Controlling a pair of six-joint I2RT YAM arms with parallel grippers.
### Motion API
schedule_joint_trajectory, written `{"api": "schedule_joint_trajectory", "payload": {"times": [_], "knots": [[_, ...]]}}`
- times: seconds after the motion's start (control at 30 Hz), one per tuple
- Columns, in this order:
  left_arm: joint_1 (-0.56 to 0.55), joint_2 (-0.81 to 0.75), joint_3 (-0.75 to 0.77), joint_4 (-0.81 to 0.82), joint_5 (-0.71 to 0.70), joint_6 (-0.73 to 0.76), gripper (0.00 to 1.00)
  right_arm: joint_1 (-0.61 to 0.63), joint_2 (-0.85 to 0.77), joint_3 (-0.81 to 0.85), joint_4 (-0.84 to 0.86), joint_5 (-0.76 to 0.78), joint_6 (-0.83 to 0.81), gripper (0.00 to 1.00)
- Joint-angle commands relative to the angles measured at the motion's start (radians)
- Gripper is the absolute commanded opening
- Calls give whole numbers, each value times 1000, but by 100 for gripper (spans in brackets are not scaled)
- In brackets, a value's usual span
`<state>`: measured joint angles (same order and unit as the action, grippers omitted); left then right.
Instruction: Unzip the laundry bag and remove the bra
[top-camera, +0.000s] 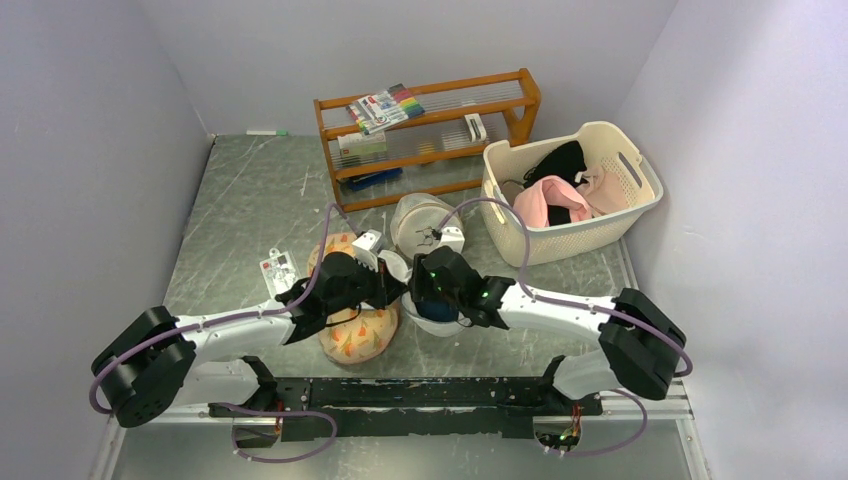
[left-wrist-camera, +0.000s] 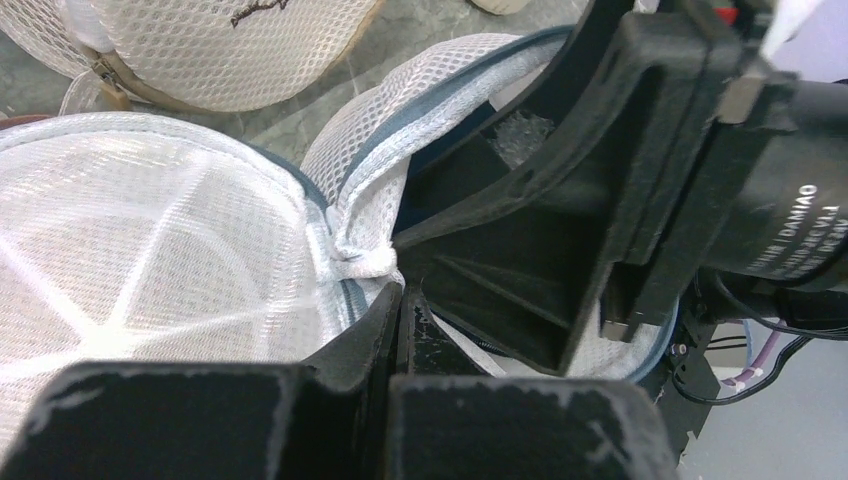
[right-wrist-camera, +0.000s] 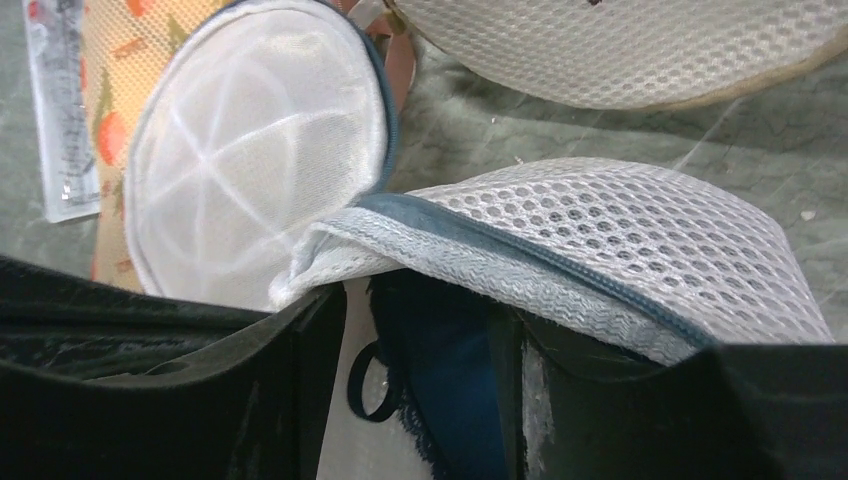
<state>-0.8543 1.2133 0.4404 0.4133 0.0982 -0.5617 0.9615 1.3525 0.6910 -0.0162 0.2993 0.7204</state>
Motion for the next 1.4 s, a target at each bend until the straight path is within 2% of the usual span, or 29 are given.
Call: {"api": "schedule_joint_trajectory", "payload": {"times": [0.0,0.17,0.23,0.33,0.6,0.8,1.37], "knots": [[-5,-28,24,4,44,6,7,2,53,8,68,56,-18,56],[-5,-29,41,-34,40,30,7,2,145,42,68,62,-11,58],[-4,-32,41,-37,36,29,7,3,169,51,49,81,5,56],[-5,-36,39,-52,20,30,7,1,162,50,48,67,-10,37],[-5,-62,7,-83,-23,27,7,-6,21,38,-8,39,-56,1],[-4,-65,-7,-81,-25,27,7,-26,-41,70,-93,-24,-67,0],[-5,-4,-14,-31,53,0,7,-75,-255,171,-143,-138,15,0]]}}
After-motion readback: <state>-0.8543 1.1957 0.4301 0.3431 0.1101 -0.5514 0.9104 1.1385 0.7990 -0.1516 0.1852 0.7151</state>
